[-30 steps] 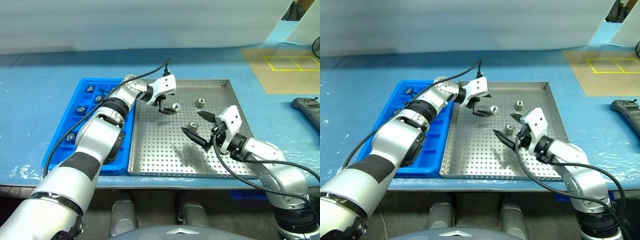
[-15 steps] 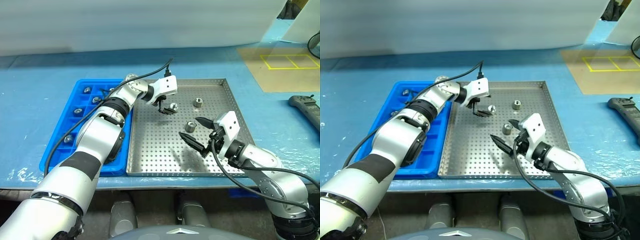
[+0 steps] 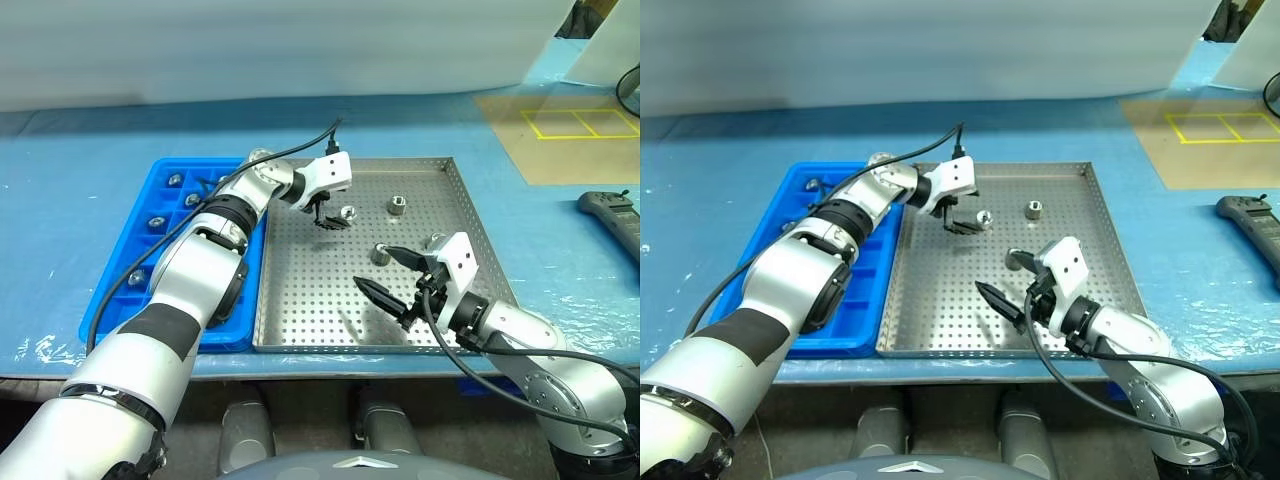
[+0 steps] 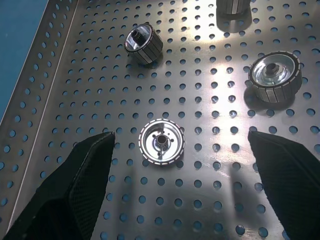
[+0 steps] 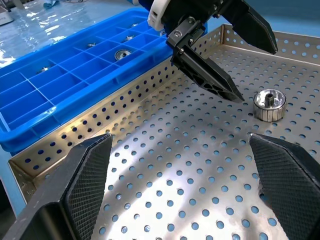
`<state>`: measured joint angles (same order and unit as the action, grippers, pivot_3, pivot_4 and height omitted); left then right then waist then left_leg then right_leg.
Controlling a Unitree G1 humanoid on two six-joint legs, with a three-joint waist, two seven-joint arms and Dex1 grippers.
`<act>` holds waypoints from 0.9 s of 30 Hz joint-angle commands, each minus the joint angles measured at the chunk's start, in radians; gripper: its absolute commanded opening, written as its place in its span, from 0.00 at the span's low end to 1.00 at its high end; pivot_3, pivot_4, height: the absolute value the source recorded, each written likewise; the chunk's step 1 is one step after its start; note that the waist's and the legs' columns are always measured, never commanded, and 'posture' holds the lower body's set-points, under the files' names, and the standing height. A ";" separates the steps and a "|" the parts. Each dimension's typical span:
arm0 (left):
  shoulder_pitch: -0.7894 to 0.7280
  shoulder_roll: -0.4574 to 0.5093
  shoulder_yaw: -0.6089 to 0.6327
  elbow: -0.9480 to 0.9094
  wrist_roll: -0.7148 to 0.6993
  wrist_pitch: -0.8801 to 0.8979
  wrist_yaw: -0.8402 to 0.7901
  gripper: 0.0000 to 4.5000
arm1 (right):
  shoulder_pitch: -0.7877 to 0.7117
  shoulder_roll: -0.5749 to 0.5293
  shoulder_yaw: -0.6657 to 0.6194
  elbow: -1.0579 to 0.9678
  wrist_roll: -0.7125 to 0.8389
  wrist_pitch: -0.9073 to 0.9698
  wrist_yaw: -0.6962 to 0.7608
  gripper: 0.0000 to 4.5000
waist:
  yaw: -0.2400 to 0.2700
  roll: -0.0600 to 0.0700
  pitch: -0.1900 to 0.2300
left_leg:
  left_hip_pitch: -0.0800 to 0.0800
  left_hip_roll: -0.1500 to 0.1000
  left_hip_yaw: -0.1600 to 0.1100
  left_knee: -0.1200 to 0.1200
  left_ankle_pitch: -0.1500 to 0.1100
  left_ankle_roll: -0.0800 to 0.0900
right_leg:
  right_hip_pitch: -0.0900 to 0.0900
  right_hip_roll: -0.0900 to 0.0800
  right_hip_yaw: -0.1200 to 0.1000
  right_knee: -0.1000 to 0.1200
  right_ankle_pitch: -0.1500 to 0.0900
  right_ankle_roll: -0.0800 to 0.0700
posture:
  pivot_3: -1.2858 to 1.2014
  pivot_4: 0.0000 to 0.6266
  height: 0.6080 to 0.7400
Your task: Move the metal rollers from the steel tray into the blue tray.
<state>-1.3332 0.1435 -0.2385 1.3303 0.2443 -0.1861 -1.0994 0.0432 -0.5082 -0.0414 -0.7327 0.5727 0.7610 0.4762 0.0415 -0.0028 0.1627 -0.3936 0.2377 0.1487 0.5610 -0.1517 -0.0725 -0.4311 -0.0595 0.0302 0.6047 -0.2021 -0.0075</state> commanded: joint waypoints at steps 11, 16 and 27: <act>-0.005 -0.027 0.005 0.002 0.020 -0.004 -0.047 1.00 | 0.069 -0.003 -0.044 -0.132 0.061 0.037 -0.069 1.00 | -0.004 0.000 0.000 | 0.000 0.000 0.001 0.000 -0.001 0.001 | 0.000 0.000 0.000 -0.001 0.000 0.000 | 0.36 0.24 1.00; -0.007 -0.017 0.012 -0.002 0.014 -0.008 -0.053 1.00 | 0.037 -0.014 -0.044 -0.089 0.053 0.018 -0.058 1.00 | -0.005 0.000 0.000 | 0.000 0.000 0.001 0.000 -0.001 0.002 | 0.000 0.000 0.000 -0.001 0.000 0.001 | 0.36 0.24 1.00; -0.011 -0.004 0.024 -0.009 0.010 -0.013 -0.025 1.00 | -0.036 -0.029 -0.035 -0.031 0.045 -0.003 -0.022 1.00 | -0.001 0.000 0.000 | -0.001 0.000 0.001 -0.001 -0.001 0.002 | 0.000 0.000 0.000 -0.002 -0.001 0.001 | 0.39 0.24 1.00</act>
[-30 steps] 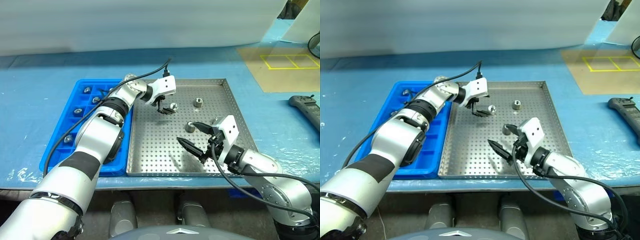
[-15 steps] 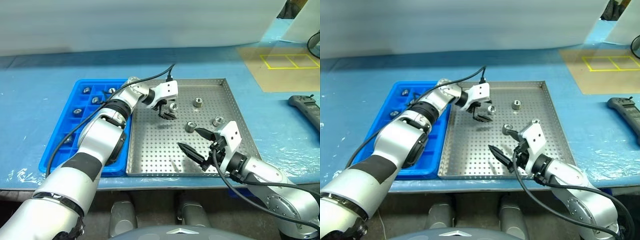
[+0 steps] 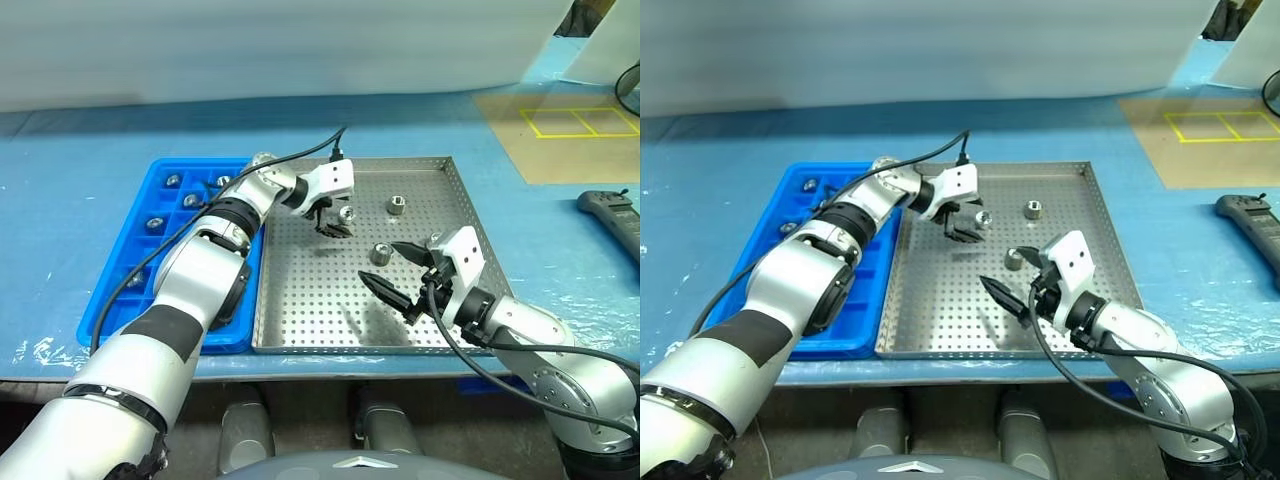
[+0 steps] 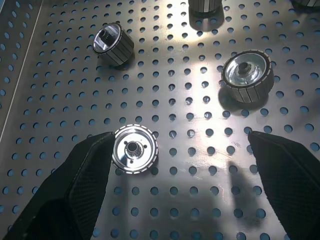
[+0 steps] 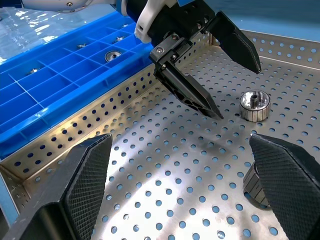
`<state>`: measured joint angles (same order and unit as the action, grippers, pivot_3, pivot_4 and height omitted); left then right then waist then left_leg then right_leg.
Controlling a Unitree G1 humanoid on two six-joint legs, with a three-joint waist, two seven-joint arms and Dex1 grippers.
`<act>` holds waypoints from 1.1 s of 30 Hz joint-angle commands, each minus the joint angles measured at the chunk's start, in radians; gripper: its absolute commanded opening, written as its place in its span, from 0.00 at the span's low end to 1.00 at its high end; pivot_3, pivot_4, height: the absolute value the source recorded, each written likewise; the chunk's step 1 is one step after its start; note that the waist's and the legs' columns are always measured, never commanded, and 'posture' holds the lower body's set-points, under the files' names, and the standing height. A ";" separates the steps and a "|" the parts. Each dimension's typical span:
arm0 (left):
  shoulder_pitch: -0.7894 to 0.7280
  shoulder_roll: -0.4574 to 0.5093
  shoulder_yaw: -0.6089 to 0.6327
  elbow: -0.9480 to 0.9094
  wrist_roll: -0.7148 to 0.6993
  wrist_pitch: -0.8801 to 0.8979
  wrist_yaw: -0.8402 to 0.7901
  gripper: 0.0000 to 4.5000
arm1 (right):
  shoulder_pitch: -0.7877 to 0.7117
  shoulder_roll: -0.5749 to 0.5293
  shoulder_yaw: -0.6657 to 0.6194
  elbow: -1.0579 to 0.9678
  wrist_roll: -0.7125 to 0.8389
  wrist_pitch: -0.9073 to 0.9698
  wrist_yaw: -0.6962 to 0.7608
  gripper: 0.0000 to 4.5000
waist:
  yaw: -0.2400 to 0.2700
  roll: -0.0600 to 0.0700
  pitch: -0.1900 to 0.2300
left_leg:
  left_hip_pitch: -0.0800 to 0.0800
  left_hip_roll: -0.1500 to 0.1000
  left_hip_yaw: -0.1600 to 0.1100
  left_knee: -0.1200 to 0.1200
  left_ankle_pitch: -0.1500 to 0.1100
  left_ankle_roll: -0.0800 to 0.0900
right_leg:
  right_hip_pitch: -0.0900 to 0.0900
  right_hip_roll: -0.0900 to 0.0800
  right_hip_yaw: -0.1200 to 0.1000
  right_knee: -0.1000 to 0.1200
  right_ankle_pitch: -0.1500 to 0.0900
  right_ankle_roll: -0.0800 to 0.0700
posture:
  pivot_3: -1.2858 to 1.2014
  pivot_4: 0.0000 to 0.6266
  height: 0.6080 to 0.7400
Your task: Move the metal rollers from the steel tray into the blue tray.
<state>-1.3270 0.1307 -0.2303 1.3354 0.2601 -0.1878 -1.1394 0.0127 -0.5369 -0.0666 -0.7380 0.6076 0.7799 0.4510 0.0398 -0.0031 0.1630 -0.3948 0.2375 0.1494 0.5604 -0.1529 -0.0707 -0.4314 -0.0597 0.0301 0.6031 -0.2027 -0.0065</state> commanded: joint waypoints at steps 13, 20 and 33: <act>-0.030 0.015 0.052 -0.016 -0.023 0.005 0.017 1.00 | -0.059 0.029 -0.015 -0.054 0.067 0.025 -0.038 1.00 | 0.006 0.000 0.000 | 0.000 -0.001 0.000 0.000 0.000 0.000 | 0.000 -0.001 0.000 0.000 0.000 0.000 | 0.42 0.24 1.00; -0.031 0.010 0.054 -0.011 -0.019 0.017 0.025 1.00 | -0.056 0.024 -0.016 -0.085 0.108 0.061 -0.059 1.00 | 0.006 0.000 0.000 | 0.001 -0.001 0.000 0.000 0.000 0.000 | 0.000 -0.001 0.000 0.001 0.000 0.000 | 0.42 0.24 1.00; -0.024 0.002 0.048 -0.006 -0.009 0.009 0.040 1.00 | -0.039 0.005 -0.002 -0.073 0.098 0.042 -0.073 1.00 | 0.004 0.000 0.000 | 0.001 -0.001 0.000 0.000 0.000 0.000 | 0.000 -0.001 0.000 0.001 0.000 0.000 | 0.40 0.24 1.00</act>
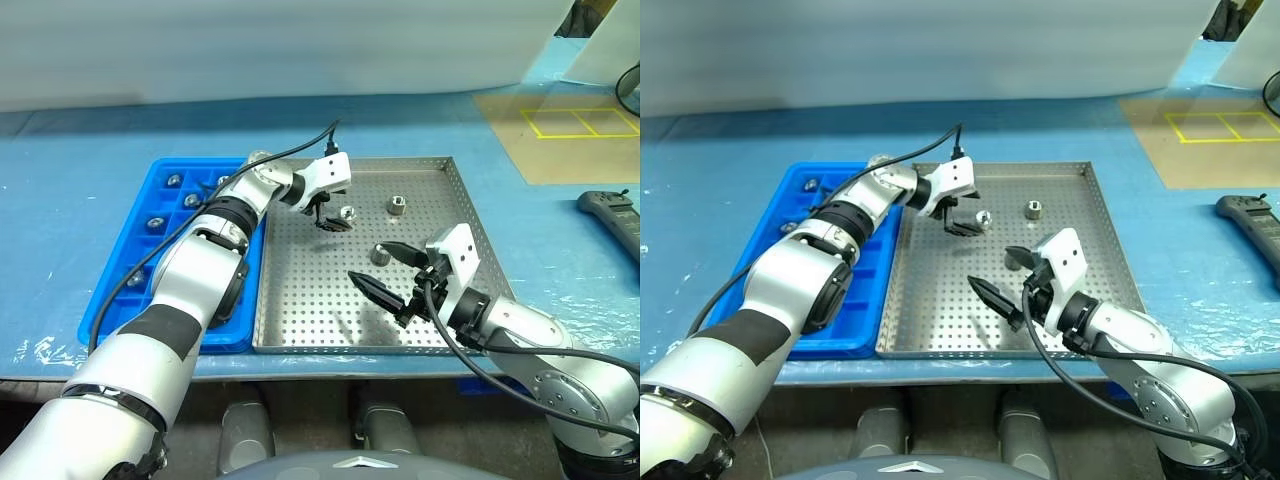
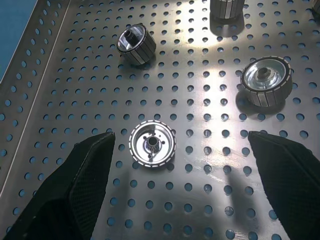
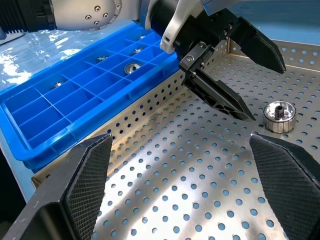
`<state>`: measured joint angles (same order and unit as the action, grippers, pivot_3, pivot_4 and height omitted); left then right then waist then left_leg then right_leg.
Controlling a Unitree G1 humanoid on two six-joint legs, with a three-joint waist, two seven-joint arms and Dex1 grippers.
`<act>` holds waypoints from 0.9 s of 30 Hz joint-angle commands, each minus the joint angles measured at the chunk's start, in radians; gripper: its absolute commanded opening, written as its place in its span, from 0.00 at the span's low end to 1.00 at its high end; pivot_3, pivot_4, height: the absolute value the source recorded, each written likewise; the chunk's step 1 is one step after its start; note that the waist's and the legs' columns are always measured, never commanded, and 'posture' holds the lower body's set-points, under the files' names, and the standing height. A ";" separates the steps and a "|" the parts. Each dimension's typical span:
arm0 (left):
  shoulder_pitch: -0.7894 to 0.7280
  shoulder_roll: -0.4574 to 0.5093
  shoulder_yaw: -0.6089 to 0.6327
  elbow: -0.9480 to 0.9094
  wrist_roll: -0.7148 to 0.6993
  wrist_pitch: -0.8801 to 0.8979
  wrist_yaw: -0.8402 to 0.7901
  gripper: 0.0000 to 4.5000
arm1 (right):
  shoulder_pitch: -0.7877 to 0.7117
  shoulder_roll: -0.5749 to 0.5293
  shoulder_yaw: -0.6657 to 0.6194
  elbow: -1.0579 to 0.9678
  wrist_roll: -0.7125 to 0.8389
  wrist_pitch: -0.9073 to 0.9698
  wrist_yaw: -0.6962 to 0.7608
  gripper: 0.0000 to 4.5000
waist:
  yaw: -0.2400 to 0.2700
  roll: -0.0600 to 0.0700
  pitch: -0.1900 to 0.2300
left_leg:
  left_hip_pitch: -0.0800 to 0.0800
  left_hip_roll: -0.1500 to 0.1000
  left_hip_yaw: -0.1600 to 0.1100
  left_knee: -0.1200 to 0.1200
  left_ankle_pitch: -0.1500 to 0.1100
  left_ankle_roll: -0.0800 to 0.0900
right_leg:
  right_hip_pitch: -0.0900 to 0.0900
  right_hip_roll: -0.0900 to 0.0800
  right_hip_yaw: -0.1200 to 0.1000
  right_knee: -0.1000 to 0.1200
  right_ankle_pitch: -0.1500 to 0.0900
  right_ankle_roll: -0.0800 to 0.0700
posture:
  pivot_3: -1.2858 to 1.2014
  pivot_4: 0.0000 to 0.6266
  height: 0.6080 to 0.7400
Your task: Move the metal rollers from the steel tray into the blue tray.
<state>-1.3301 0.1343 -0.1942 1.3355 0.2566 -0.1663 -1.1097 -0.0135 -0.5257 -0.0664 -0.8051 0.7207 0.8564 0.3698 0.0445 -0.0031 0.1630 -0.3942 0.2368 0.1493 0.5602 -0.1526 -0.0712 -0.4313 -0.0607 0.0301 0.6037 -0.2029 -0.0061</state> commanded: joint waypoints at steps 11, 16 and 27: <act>0.006 -0.004 0.014 -0.010 -0.009 -0.027 0.023 1.00 | -0.082 0.000 0.012 0.078 -0.093 -0.109 0.025 1.00 | -0.002 0.000 0.000 | 0.000 0.000 0.000 0.000 0.000 0.000 | 0.000 0.000 0.000 0.000 0.000 0.000 | 0.40 0.24 1.00; 0.016 -0.007 0.012 -0.012 -0.009 -0.031 0.030 1.00 | -0.080 0.006 0.021 0.073 -0.102 -0.109 0.027 1.00 | -0.002 0.000 0.000 | 0.000 0.000 0.000 0.000 0.000 0.000 | 0.000 0.000 0.000 0.000 0.000 0.000 | 0.40 0.24 1.00; 0.030 -0.016 0.031 -0.027 -0.033 -0.036 0.030 1.00 | -0.040 -0.032 0.033 0.050 -0.074 -0.066 0.069 1.00 | -0.001 0.000 0.000 | 0.000 0.000 0.000 0.000 0.000 0.000 | 0.000 0.000 0.000 0.000 0.000 0.000 | 0.42 0.24 1.00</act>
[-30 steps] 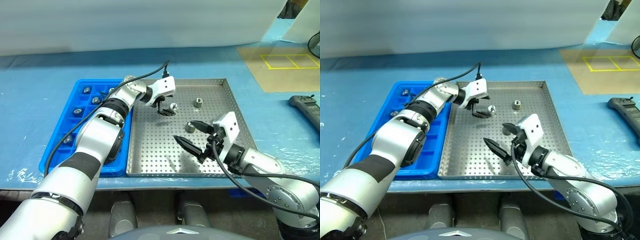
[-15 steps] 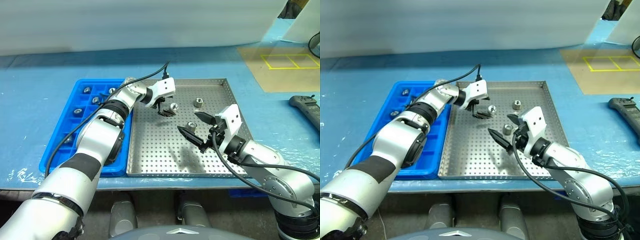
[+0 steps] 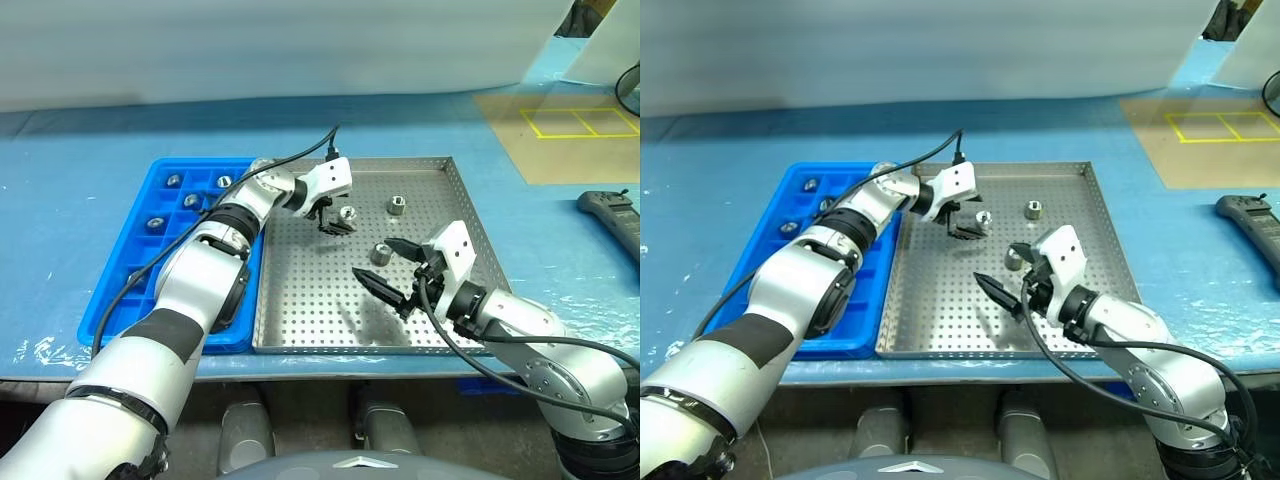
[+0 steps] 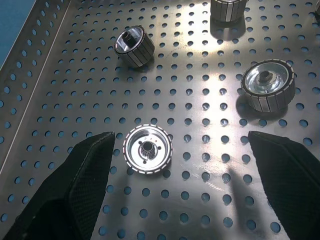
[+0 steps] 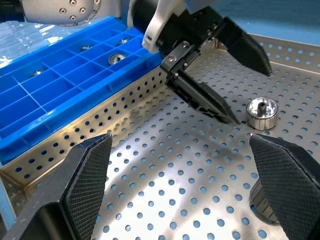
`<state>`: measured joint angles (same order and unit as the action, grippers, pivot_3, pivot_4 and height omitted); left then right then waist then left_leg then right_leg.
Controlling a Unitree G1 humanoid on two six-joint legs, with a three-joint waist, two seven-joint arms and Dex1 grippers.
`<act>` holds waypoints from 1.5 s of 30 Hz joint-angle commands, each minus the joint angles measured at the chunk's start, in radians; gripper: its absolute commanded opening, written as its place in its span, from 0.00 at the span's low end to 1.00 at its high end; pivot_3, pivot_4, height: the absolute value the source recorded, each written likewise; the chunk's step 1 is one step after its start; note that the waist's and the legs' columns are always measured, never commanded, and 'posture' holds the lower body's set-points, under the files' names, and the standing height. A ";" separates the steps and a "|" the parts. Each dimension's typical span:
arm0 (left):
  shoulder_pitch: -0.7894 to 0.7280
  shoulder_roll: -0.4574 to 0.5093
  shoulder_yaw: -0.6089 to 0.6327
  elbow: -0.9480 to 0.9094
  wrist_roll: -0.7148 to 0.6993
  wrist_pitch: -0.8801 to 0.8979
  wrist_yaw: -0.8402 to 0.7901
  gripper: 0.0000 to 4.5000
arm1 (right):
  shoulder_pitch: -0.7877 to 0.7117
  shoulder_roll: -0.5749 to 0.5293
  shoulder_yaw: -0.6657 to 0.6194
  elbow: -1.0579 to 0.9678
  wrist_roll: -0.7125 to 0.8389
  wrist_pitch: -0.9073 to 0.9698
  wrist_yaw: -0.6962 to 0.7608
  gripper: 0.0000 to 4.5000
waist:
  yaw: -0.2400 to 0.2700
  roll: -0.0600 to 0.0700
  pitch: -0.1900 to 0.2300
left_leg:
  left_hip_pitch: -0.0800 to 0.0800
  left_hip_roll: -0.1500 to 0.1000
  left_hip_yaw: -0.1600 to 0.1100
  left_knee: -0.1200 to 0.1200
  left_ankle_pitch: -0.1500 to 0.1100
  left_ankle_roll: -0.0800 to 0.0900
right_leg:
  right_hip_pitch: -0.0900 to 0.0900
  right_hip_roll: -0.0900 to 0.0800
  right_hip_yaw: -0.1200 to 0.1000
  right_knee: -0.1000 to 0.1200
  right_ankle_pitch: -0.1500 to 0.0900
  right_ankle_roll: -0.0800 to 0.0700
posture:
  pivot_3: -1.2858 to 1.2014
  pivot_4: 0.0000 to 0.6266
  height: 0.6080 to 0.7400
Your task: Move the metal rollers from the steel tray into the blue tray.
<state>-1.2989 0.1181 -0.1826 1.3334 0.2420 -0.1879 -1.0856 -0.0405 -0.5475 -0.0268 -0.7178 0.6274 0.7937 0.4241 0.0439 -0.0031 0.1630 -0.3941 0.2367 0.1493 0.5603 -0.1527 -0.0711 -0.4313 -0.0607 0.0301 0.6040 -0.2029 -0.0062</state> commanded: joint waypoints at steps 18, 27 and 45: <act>-0.019 0.045 0.052 -0.025 -0.035 -0.011 0.019 1.00 | -0.114 0.020 0.034 0.025 -0.016 -0.007 0.026 1.00 | 0.000 0.000 0.000 | 0.000 0.000 0.000 0.000 0.000 0.000 | 0.000 0.000 0.000 0.001 0.000 0.000 | 0.43 0.24 1.00; -0.020 0.072 0.068 -0.037 -0.053 0.003 0.017 1.00 | -0.113 0.018 0.012 0.019 0.034 0.025 0.056 1.00 | 0.013 0.000 0.000 | 0.000 0.000 0.000 0.000 0.000 0.000 | 0.000 0.000 0.000 0.000 0.000 0.000 | 0.45 0.24 1.00; -0.028 0.020 0.065 -0.093 -0.084 0.043 -0.091 1.00 | -0.142 -0.047 -0.058 0.011 0.161 0.105 0.065 1.00 | 0.035 0.000 0.000 | 0.000 -0.003 0.000 -0.001 0.000 0.000 | 0.000 -0.004 -0.001 0.001 0.000 0.001 | 0.47 0.24 1.00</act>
<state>-1.3249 0.1423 -0.1207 1.2766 0.1766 -0.1441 -1.1745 -0.1809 -0.5869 -0.0690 -0.6717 0.7720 0.9067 0.4843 0.0791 -0.0032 0.1632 -0.3945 0.2337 0.1491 0.5593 -0.1526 -0.0712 -0.4313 -0.0650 0.0294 0.6047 -0.2033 -0.0056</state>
